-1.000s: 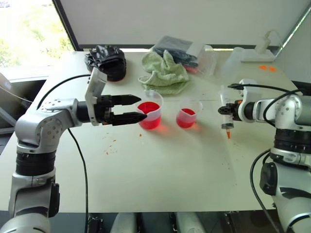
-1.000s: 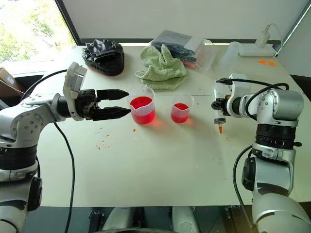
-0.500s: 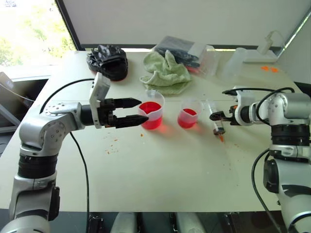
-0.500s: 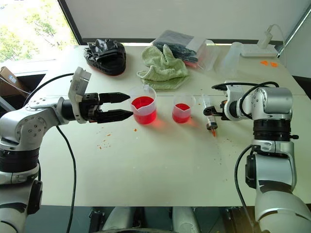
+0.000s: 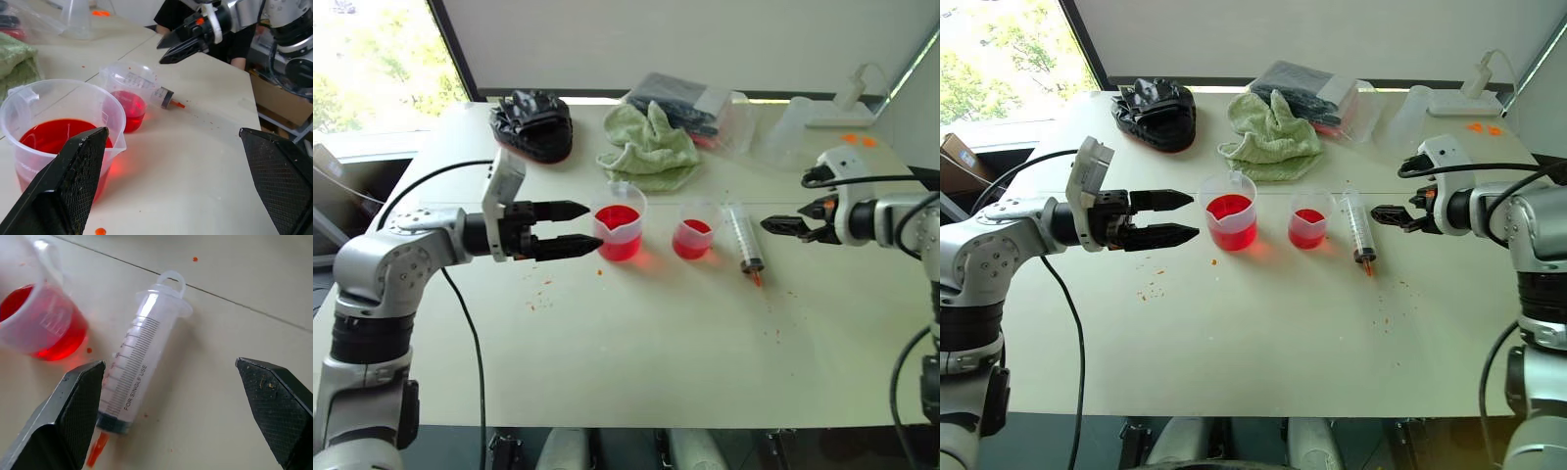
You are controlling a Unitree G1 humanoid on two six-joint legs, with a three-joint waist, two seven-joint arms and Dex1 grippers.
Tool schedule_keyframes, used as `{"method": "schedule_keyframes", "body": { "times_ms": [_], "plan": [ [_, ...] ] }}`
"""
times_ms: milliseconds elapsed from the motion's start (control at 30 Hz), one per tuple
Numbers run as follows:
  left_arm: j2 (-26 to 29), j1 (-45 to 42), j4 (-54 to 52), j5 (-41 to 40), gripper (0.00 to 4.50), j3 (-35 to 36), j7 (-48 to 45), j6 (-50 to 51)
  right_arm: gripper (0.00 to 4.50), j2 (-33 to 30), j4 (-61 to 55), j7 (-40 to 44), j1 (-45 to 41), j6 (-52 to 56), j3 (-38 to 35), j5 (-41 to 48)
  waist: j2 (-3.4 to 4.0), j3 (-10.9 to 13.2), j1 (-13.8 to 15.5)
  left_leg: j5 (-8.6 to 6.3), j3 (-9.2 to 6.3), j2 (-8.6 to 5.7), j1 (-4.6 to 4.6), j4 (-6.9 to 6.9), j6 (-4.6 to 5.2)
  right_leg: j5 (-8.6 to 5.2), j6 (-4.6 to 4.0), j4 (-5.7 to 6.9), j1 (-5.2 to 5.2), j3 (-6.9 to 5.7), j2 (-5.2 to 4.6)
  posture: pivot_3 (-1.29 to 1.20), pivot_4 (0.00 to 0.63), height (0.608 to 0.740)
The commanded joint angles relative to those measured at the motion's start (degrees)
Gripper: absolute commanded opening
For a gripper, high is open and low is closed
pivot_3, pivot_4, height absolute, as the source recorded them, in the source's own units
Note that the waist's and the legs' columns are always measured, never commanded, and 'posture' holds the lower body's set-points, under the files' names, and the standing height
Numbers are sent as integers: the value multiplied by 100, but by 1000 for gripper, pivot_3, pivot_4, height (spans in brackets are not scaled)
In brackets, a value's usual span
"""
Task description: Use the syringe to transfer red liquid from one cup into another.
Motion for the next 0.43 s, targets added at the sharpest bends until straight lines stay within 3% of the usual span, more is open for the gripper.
{"method": "schedule_keyframes", "body": {
  "times_ms": [33, 100, 267, 433],
  "plan": [
    [259, -29, -97, 35, 4500, 40, -175, -123, 4462, -601, -578, 1508, 496, -1479, -296, 191, 0, 0, 0, 0, 0, 1, 1, 0, 1, 0, 0, 0, 2, 0, 0, 0, 150, 711],
    [419, -29, -47, 92, 4500, 48, -249, -171, 4462, -864, -673, 2211, 770, -1889, -549, 421, -1, 0, -1, -1, 0, 1, 4, 0, 2, 0, 0, -1, 4, 0, 1, 0, 150, 711],
    [865, -12, 113, 104, 4500, 146, -540, -203, 4462, -1138, -537, 3019, 829, -2388, -801, 644, -1, 1, -14, -1, 0, 4, 13, 1, 2, 0, 0, -2, 9, 0, 1, 0, 150, 711],
    [1098, 34, 207, 172, 4500, 150, -683, -307, 4462, -1085, -569, 3132, 734, -2464, -744, 705, -1, 1, -5, -2, 0, 4, 19, 2, 4, 0, 0, -7, 17, 0, -1, 0, 150, 711]
  ]
}}
